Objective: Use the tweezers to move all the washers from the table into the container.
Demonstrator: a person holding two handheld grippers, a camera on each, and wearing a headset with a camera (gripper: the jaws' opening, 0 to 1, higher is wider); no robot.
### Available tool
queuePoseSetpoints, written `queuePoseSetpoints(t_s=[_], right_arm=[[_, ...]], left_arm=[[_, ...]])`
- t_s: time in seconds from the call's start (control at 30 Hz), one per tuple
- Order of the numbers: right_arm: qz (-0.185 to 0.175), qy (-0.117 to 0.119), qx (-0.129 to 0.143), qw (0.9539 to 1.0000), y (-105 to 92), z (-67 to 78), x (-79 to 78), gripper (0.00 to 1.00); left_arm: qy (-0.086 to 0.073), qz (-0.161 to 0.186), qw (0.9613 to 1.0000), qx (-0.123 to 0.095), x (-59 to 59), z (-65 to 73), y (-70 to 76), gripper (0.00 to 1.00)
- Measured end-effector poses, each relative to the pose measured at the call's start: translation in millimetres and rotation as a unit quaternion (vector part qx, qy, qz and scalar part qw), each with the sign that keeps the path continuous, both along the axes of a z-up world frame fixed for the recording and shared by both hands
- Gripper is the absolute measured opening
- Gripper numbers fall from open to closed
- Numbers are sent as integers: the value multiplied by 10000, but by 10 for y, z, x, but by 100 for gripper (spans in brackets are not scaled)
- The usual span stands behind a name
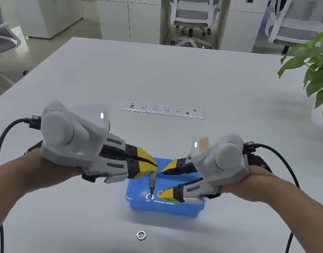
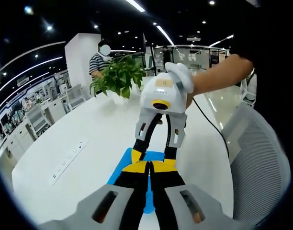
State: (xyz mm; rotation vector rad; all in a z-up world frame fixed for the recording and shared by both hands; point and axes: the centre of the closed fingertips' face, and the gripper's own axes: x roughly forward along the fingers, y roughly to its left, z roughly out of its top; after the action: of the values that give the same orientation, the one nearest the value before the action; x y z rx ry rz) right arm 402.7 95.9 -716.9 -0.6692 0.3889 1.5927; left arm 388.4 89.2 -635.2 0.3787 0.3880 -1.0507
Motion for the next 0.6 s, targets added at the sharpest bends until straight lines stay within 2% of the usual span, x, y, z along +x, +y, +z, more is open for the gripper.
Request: queuePoseSetpoints(t_s=[0.23, 0.6], right_arm=[[-303, 25, 90, 9995, -150, 93, -40, 42], [-807, 11, 199, 9965, -433, 165, -111, 50]], left_arm=[[-5, 61, 10000, -45, -83, 31, 43, 4], [-52, 156, 9998, -136, -190, 51, 92, 4]])
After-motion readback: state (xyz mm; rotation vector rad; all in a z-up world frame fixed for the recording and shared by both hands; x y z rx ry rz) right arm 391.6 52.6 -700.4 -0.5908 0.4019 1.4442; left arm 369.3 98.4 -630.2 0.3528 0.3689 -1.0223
